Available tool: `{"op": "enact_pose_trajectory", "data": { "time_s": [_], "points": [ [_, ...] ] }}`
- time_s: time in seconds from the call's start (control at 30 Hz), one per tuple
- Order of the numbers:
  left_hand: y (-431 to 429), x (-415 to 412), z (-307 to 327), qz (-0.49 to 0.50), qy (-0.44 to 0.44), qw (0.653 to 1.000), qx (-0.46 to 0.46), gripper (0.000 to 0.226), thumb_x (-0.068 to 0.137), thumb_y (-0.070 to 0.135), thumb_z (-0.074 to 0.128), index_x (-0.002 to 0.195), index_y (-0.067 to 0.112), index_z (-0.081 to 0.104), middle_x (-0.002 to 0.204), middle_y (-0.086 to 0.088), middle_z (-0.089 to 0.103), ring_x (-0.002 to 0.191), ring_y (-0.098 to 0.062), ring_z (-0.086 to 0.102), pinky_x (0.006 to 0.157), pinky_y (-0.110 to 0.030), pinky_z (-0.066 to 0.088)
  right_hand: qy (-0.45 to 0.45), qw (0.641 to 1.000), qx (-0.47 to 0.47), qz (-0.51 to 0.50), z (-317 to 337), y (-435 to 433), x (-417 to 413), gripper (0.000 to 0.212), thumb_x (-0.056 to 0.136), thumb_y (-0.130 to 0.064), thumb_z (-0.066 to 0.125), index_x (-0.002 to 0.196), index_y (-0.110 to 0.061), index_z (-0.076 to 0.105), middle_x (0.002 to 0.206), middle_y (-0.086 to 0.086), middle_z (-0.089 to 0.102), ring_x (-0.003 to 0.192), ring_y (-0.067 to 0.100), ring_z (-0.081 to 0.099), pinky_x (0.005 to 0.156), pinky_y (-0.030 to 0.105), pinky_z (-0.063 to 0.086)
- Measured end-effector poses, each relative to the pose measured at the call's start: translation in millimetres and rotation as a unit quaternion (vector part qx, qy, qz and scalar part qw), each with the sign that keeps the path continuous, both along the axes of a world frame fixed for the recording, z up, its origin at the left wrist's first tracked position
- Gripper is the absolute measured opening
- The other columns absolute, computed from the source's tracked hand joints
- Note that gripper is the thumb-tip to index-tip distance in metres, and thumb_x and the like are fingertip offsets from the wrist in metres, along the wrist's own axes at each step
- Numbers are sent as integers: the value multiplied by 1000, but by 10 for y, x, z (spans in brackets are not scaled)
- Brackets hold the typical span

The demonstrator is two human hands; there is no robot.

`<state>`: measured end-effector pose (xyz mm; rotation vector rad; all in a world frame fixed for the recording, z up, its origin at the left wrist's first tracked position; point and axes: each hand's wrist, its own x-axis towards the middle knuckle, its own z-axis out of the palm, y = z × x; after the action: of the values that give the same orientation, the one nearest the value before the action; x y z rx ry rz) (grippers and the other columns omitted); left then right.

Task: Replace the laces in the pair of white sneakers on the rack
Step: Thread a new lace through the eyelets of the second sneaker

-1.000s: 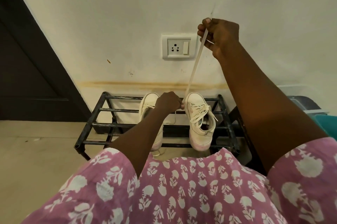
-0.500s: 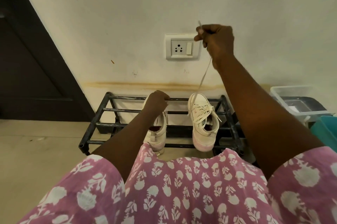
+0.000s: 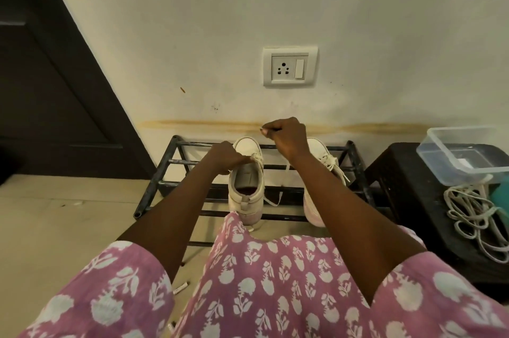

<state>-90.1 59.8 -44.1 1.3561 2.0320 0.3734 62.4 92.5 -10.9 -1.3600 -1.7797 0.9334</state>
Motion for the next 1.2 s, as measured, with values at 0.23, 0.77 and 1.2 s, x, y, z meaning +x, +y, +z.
{"op": "enact_pose_trajectory", "data": {
  "time_s": [0.23,0.77,1.2],
  "points": [
    [-52,-168,-102,32,-121,992,18,14,85,3,59,79,-8,63,73,-16,57,65,-22,56,66,-32,53,-61,998,-9,20,-280,-143,-312,14,81,-8,70,93,-4,75,97,10,73,95,21,65,85,16,39],
    [-30,-340,-256,88,-263,961,6,17,93,-4,47,104,-10,59,101,-18,57,97,-27,55,91,-41,50,-224,974,-10,31,-517,-84,-563,22,91,-7,49,95,-2,70,99,16,67,93,29,63,69,29,44],
    [-21,-360,-219,76,-274,959,-6,25,92,-7,46,114,-9,58,119,-25,58,115,-35,55,94,-42,49,-310,948,33,66,-561,-67,-670,21,91,-6,48,102,-2,66,103,15,66,98,31,61,77,32,47]
  ]
}}
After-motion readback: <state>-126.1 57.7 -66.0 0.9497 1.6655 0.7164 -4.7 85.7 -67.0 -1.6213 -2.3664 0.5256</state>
